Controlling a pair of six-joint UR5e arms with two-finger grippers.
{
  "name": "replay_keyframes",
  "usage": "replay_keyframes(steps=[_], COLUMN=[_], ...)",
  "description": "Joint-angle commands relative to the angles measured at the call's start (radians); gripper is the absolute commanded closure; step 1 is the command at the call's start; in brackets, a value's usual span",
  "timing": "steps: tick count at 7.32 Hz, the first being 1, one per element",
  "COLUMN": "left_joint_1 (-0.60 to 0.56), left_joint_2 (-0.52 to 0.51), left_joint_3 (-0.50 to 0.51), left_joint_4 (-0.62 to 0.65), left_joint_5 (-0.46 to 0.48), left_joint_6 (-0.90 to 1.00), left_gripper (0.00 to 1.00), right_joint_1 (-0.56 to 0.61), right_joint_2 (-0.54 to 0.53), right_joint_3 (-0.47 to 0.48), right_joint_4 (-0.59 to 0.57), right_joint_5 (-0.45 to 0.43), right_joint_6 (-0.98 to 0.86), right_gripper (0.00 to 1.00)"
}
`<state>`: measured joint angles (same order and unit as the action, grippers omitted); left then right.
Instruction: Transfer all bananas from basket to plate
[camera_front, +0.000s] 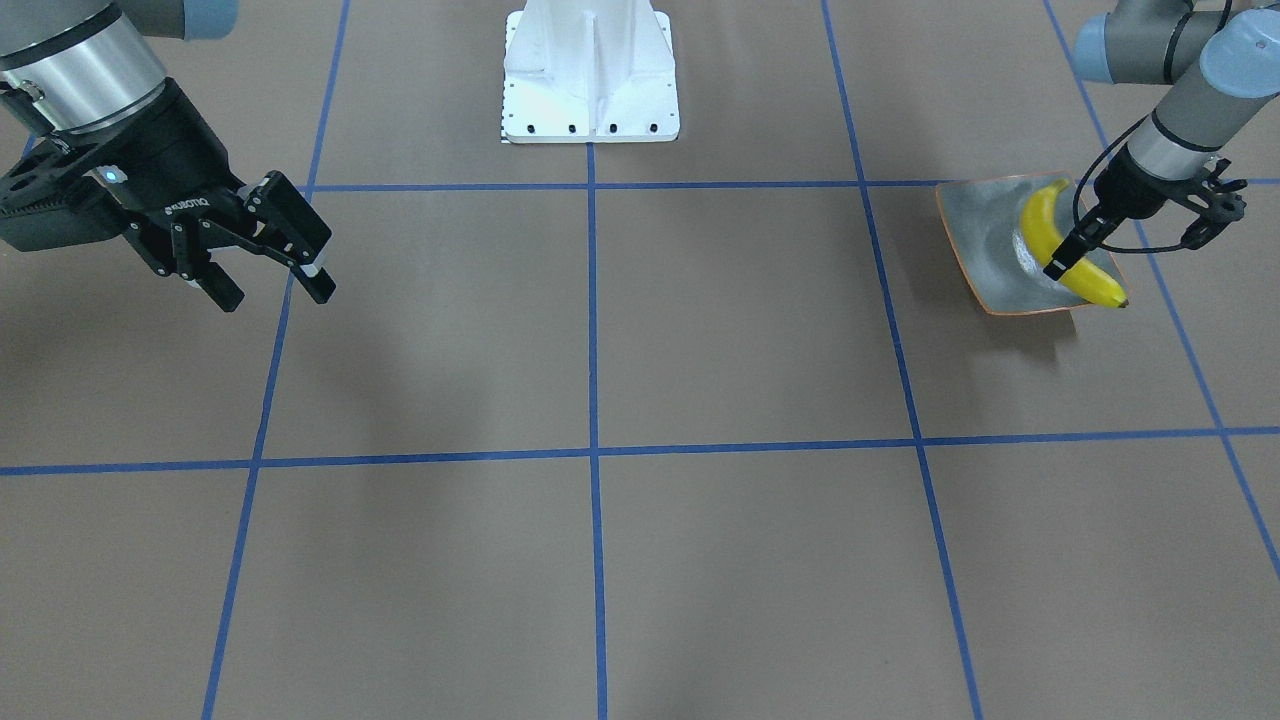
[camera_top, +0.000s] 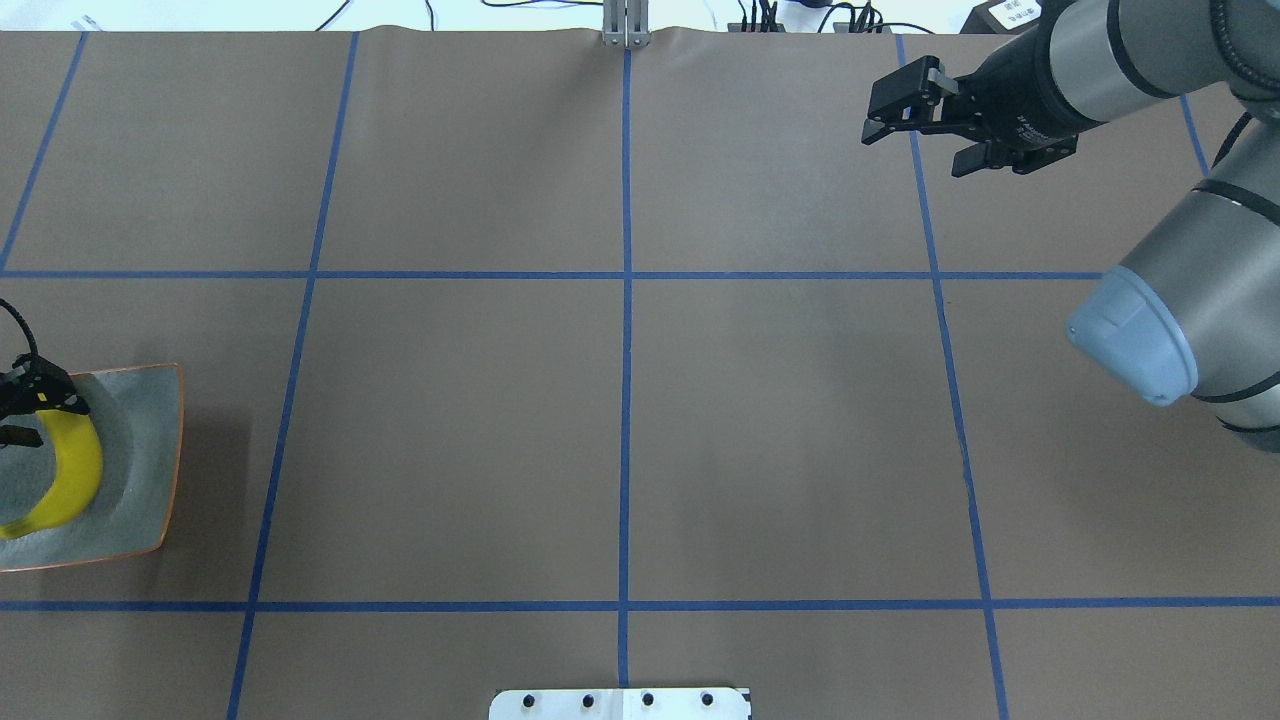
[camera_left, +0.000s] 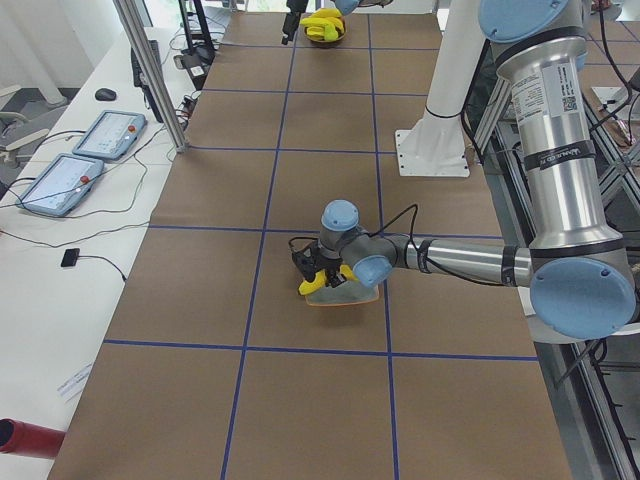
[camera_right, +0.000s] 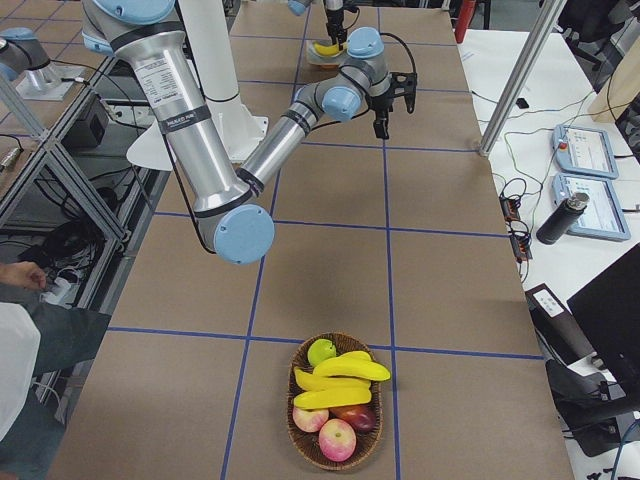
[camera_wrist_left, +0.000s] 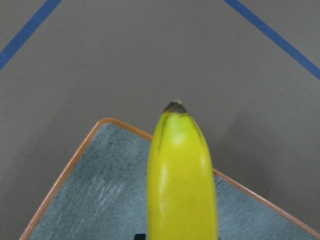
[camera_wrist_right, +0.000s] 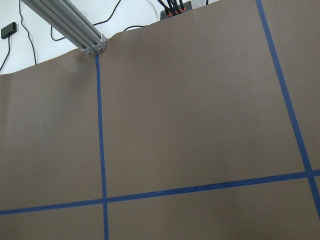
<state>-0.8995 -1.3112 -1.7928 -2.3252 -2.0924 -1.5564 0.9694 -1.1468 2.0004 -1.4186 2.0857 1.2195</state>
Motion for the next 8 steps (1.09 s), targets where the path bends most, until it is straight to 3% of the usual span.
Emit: replay_keyframes(steps=[1, 3, 6, 8], left_joint_1=[-0.001, -0.015, -0.210, -0.268], left_joint_2=[0.004, -0.008, -0.083, -0.170], left_joint_3=[0.000, -0.036, -0.045, 0.013], left_joint_4=[0.001, 0.000, 0.009, 0.020], left_joint_5=[-0.011, -0.078, -0.240, -0.245], left_joint_6=[0.058, 0.058, 0.164, 0.214], left_gripper=[0.02, 0.02, 0.01, 0.01], right_joint_1=[0.006, 0.040, 0.142, 0.251], right_joint_2=[-0.028, -0.086, -0.273, -0.416], right_joint_3=[0.008, 0.024, 0.038, 0.032], right_joint_4=[0.001, 0.001, 0.010, 0.007], right_joint_5=[-0.001, 0.000, 0.019, 0.025], right_joint_6=[0.000, -0.030, -0.272, -0.473], right_gripper=[0.00, 0.00, 0.00, 0.00])
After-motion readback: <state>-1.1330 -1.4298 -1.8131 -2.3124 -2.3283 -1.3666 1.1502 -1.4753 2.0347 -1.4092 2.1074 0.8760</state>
